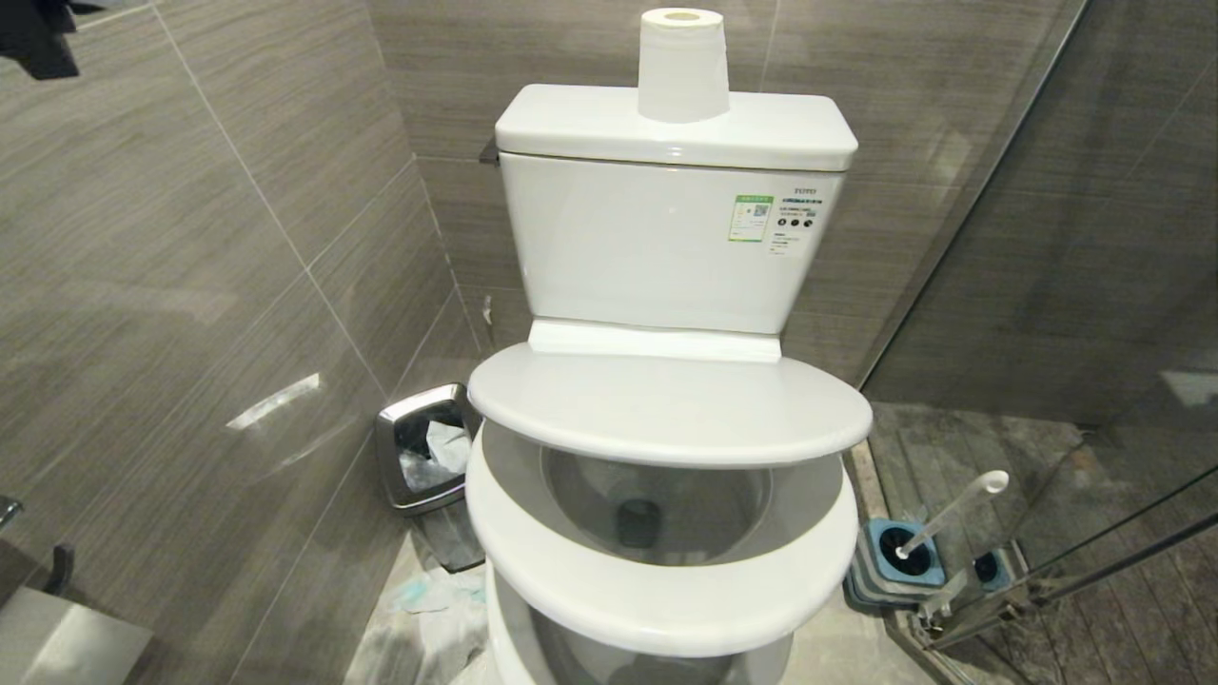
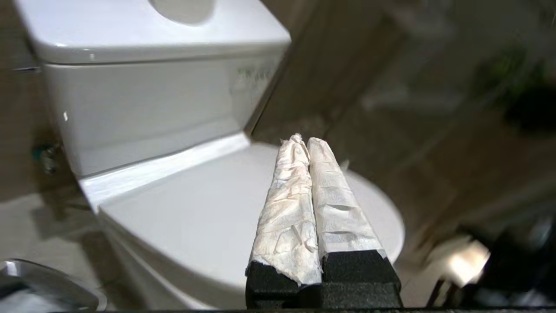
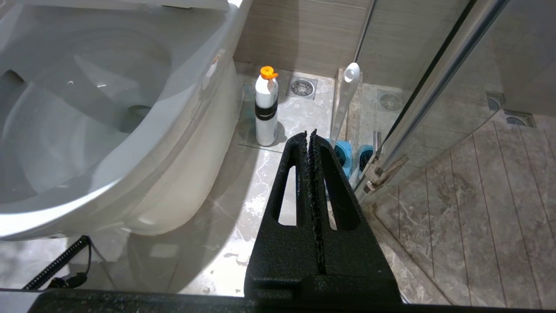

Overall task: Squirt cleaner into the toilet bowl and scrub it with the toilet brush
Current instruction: Close the toilet lid

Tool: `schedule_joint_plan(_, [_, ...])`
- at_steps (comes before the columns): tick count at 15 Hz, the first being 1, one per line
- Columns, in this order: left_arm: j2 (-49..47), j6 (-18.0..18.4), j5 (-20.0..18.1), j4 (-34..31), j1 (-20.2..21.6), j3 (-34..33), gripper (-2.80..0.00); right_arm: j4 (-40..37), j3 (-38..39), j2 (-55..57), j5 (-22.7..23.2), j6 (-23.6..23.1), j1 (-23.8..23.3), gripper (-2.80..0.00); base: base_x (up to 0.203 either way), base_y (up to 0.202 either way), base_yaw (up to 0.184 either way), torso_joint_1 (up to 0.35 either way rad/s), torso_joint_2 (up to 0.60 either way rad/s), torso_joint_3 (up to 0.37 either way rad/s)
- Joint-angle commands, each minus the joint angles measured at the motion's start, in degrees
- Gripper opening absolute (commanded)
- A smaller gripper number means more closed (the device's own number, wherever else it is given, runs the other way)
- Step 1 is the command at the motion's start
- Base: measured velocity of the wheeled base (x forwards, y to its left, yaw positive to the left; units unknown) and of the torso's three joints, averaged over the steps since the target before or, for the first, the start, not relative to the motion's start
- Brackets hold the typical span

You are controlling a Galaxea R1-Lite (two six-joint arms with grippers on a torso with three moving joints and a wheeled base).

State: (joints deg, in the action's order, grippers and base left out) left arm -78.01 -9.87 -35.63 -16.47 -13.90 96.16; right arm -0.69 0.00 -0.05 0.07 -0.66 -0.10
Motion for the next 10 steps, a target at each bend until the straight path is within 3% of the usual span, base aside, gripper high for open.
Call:
schedule_joint_plan(1, [-0.05,25.94,0.46,-13.89,-5.83,-0.4,-2.8,-0.01,0.0,0.05,0.01,-0.04,0.01,-2.8,0.0,0.0,0.0,0.0,0.0,0.0])
schedule_joint_plan(2, [0.14,29.68,0.82,-18.03,-8.36,-1.05,-2.8,-0.01,0.0,0.05,0.01,-0.04,0.01,-2.8,0.0,0.0,0.0,0.0,0.0,0.0])
schedule_joint_plan(6, [-0.42,36.05,6.09,-19.73,-15.09,-8.17,-2.8,-0.01,0.0,0.05,0.01,-0.04,0.01,-2.8,0.0,0.0,0.0,0.0,0.0,0.0])
schedule_joint_plan(10, [-6.36,37.76,11.75,-15.61,-21.31,-7.88,-2.8,-0.01,0.0,0.05,0.01,-0.04,0.01,-2.8,0.0,0.0,0.0,0.0,0.0,0.0])
